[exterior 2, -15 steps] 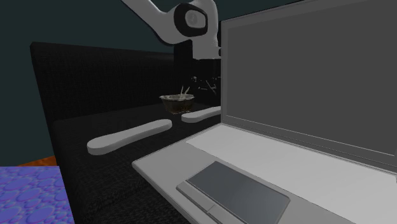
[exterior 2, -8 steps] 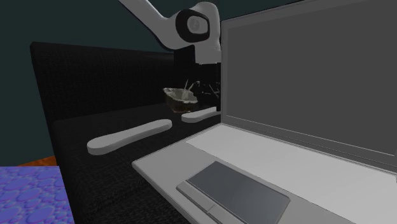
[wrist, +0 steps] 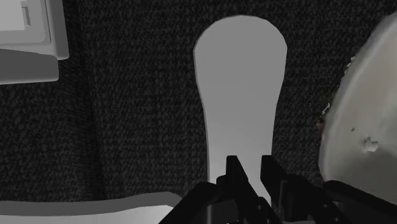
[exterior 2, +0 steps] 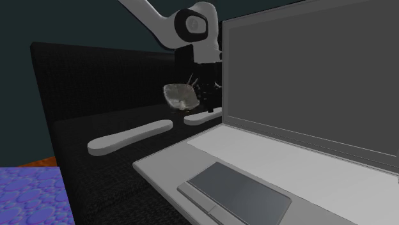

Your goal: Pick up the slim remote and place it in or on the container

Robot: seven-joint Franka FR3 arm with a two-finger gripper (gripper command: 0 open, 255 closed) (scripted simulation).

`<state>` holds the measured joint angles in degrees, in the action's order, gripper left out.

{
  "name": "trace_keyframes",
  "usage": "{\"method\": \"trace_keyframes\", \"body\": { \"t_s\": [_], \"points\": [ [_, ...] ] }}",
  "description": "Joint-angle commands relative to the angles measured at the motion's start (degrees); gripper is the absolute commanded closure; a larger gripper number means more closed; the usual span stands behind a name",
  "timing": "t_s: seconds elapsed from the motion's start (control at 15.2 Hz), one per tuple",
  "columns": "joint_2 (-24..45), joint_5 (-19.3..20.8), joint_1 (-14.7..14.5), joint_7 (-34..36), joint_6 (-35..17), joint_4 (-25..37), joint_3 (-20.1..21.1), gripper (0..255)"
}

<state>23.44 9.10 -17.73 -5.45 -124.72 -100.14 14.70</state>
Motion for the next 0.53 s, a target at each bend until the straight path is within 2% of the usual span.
{"method": "trace_keyframes", "body": {
  "t_s": [0.0, 0.33, 0.4, 0.46],
  "points": [
    [0.99, 0.05, 0.14, -0.02, -0.07, -0.86, -0.21, 255],
    [0.06, -0.01, 0.01, 0.43, -1.14, -2.9, -0.03, 255],
    [-0.23, 0.13, -0.44, 0.67, -0.71, -0.6, 0.2, 255],
    [-0.23, 0.13, -0.44, 0.67, -0.71, -0.6, 0.21, 0]
  ]
}}
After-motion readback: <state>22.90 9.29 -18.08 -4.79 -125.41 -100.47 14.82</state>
